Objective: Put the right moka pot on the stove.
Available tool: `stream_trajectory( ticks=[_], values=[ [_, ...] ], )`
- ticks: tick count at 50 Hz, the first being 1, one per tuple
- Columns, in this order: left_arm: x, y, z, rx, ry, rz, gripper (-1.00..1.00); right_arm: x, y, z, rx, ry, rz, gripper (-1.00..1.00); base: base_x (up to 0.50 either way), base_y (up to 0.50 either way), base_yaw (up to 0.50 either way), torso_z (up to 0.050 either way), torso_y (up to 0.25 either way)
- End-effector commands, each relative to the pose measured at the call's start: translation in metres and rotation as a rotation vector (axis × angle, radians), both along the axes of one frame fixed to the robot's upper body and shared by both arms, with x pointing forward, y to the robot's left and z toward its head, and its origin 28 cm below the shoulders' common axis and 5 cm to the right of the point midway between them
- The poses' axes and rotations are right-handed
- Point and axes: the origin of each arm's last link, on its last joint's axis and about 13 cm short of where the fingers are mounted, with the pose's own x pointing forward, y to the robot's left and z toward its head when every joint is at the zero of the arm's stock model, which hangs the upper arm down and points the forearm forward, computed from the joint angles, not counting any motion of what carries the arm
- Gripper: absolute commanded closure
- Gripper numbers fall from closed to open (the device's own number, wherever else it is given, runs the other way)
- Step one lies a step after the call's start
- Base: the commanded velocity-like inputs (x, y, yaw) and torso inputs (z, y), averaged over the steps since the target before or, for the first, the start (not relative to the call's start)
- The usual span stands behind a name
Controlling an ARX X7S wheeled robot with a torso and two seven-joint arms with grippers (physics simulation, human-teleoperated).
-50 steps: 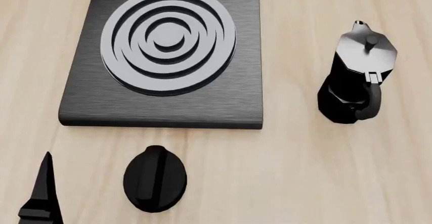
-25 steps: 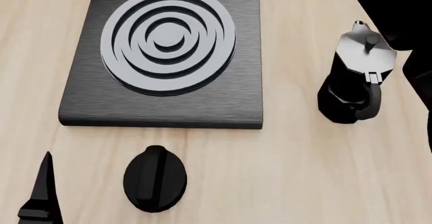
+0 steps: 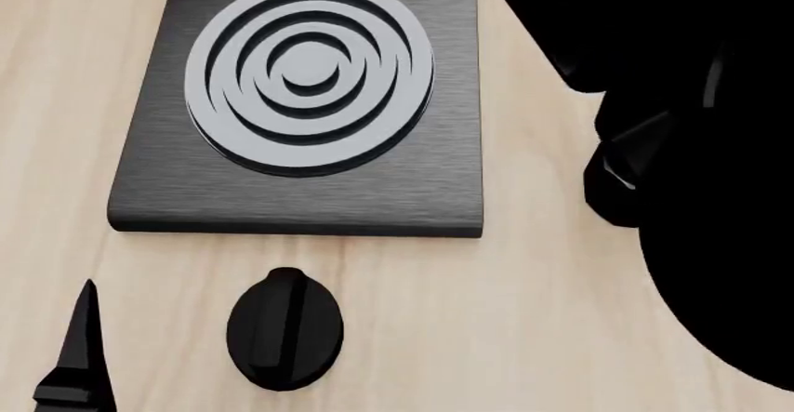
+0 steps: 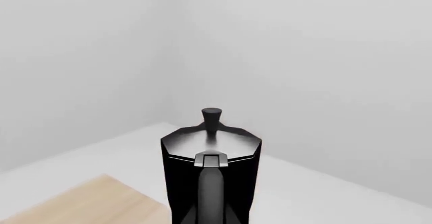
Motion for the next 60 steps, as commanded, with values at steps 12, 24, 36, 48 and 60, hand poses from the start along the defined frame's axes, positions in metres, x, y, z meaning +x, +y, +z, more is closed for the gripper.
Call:
stream_trajectory(
  ticks=[12,24,36,48,60],
  values=[
    [0.000,0.000,0.001,-0.002,-0.002,-0.001,-1.00,0.010,0.012,-0.001,0.064,-0.009,0.058,1.00,0.00,0.00,0.00,0.000,0.001],
    [0.000,0.000,0.001,-0.005,-0.004,-0.002,-1.00,0.029,0.022,-0.012,0.055,-0.002,0.054,1.00,0.00,0.00,0.00,0.001,0.001],
    [-0.001,0.000,0.001,-0.007,-0.005,-0.002,-1.00,0.044,0.029,-0.027,0.067,0.038,0.069,1.00,0.00,0.00,0.00,0.000,0.001],
    [0.000,0.000,0.001,-0.006,-0.004,-0.002,-1.00,0.057,0.038,-0.035,0.077,0.054,0.094,1.00,0.00,0.00,0.00,0.000,0.001],
    [0.000,0.000,0.001,-0.006,-0.003,-0.006,-1.00,0.074,0.041,-0.033,0.083,0.048,0.081,1.00,0.00,0.00,0.00,0.001,0.002]
  ],
)
